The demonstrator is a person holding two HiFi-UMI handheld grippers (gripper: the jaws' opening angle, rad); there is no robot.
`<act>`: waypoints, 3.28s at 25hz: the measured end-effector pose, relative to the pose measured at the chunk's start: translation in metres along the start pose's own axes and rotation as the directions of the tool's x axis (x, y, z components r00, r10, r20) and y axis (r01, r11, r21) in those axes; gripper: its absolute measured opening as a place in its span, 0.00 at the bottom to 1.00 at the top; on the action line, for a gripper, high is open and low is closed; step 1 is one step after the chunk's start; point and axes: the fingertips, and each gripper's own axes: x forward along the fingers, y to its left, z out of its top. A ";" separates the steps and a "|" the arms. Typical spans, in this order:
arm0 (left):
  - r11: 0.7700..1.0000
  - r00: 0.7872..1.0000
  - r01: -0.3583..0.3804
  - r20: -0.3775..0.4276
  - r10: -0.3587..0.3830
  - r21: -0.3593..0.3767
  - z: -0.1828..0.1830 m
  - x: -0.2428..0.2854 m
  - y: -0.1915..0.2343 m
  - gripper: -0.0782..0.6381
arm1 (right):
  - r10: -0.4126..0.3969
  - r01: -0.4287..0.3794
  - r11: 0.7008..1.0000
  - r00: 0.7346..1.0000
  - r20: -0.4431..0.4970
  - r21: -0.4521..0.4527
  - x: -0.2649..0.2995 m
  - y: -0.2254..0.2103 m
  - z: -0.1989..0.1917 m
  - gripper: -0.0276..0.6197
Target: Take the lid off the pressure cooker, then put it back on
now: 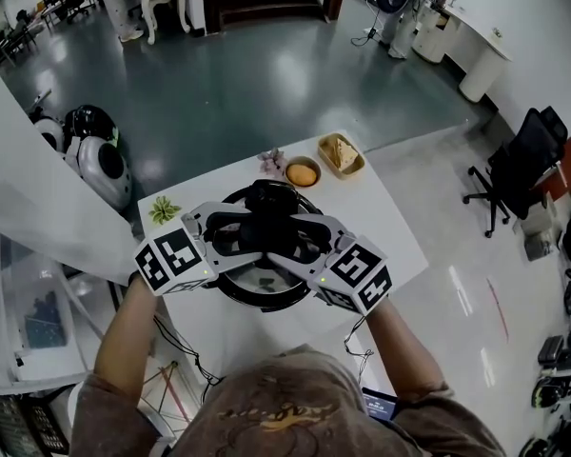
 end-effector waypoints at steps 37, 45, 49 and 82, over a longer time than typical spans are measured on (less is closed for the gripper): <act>0.998 0.999 0.017 0.047 -0.014 -0.065 -0.022 0.012 0.008 0.48 | 0.007 -0.007 1.000 1.000 0.010 -0.007 0.014 -0.008 -0.018 0.45; 0.995 0.998 -0.035 0.045 0.039 -0.092 -0.020 0.012 0.005 0.48 | 0.059 -0.059 0.998 0.998 -0.006 -0.024 0.010 -0.007 -0.019 0.45; 0.990 0.995 -0.088 0.040 0.093 -0.113 -0.021 0.012 0.005 0.48 | 0.107 -0.107 0.993 0.994 -0.001 -0.054 0.012 -0.008 -0.020 0.45; 0.793 0.835 -0.536 -0.046 0.548 -0.290 -0.025 0.004 0.001 0.48 | 0.453 -0.445 0.855 0.891 -0.033 -0.265 0.019 -0.009 -0.017 0.46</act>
